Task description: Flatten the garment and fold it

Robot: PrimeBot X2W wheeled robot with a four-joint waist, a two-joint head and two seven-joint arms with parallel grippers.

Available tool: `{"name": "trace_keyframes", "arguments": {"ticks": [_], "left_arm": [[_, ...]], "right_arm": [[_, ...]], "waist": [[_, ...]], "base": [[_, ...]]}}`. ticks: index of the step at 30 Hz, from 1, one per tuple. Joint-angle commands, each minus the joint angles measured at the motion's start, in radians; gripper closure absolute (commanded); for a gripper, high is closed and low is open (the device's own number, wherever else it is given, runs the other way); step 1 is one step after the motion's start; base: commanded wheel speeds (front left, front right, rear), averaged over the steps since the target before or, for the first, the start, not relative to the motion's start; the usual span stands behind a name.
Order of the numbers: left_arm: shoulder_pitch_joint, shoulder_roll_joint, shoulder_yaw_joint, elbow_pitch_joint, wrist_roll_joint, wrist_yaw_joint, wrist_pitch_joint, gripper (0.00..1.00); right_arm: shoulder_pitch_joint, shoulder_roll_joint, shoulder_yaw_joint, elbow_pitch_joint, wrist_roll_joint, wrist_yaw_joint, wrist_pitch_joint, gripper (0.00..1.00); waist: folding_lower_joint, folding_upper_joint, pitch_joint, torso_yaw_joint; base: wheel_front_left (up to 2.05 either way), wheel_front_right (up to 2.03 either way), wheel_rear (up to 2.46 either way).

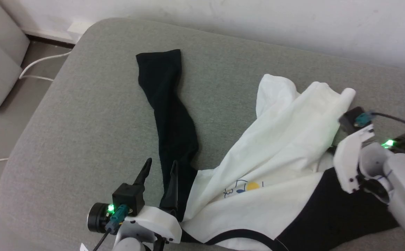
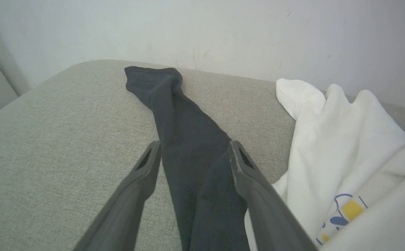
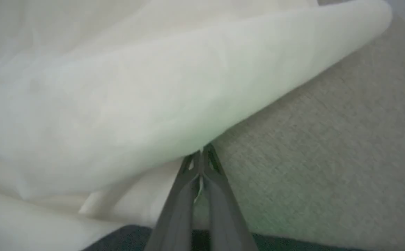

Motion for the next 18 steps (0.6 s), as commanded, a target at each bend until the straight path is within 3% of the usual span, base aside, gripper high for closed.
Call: {"name": "trace_keyframes", "arguments": {"ticks": [1, 9, 16, 17, 18], "left_arm": [[-0.011, 0.005, 0.001, 0.005, -0.002, 0.002, -0.007, 0.0], [-0.006, 0.022, 0.001, 0.004, -0.004, 0.004, 0.001, 0.0], [0.005, 0.041, -0.003, -0.006, -0.006, 0.005, 0.019, 0.0], [0.004, 0.044, -0.005, -0.007, -0.006, 0.003, 0.023, 0.0], [0.002, 0.048, -0.008, -0.007, -0.004, 0.001, 0.027, 0.0]], "right_arm": [[0.03, -0.038, -0.021, 0.072, -0.006, -0.008, 0.0, 1.0], [0.045, -0.055, -0.172, 0.18, -0.066, -0.008, -0.047, 1.0], [0.113, 0.011, -0.288, 0.213, -0.125, -0.008, -0.069, 1.0], [0.12, 0.024, -0.3, 0.205, -0.131, -0.008, -0.085, 0.0], [0.125, 0.037, -0.315, 0.192, -0.138, -0.008, -0.109, 0.0]], "waist": [[0.0, -0.0001, -0.038, -0.043], [0.0, -0.0001, -0.095, -0.123], [0.0, -0.0001, -0.122, -0.191], [0.0, -0.0001, -0.123, -0.2], [0.0, -0.0001, -0.123, -0.21]], "base": [[0.0, 0.0, 0.0], [0.0, 0.0, 0.0], [0.0, 0.0, 0.0], [0.0, 0.0, 0.0], [0.0, 0.0, 0.0]]}}
